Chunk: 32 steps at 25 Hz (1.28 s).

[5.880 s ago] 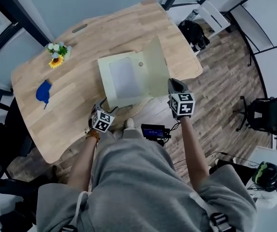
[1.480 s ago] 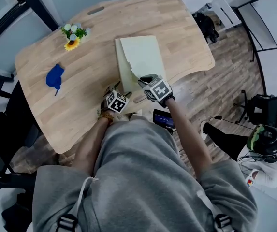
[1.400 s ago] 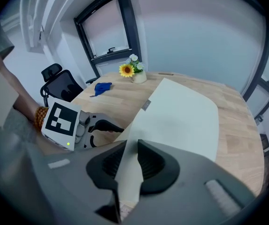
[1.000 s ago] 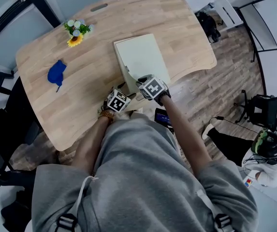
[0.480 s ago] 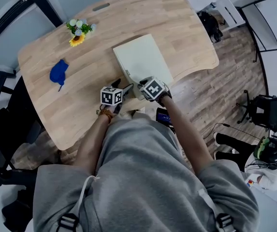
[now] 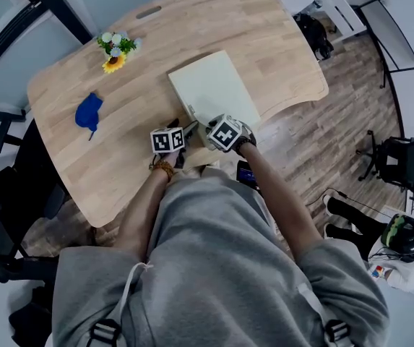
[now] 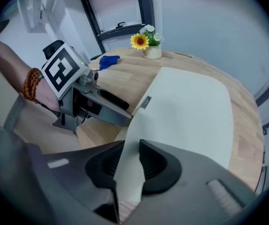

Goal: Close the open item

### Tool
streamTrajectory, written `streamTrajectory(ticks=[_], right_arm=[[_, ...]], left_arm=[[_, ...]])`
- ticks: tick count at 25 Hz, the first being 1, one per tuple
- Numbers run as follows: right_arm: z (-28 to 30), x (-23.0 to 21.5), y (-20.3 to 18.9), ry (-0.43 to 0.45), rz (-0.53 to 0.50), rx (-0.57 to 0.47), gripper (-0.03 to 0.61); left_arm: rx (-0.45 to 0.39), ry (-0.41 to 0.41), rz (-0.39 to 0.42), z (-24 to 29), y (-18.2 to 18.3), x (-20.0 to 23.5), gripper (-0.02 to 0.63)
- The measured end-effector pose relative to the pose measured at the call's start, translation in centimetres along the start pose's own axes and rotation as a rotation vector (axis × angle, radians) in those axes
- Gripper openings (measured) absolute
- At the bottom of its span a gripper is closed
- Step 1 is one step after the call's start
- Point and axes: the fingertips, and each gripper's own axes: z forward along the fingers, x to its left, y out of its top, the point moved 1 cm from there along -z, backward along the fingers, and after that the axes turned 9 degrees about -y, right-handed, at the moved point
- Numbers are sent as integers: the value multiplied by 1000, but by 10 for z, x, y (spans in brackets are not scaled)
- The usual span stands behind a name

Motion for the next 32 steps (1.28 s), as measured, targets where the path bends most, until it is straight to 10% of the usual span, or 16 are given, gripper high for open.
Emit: streamTrajectory(ticks=[12, 19, 32], right_arm=[[7, 5, -1, -54, -94, 66, 89], [15, 6, -2, -68, -113, 76, 95], [2, 18, -2, 100, -58, -21, 218]], left_arm=[[19, -20, -23, 0, -1, 1, 365], [-155, 27, -164, -6, 34, 26, 365], [-23, 94, -147, 18, 48, 24, 364]])
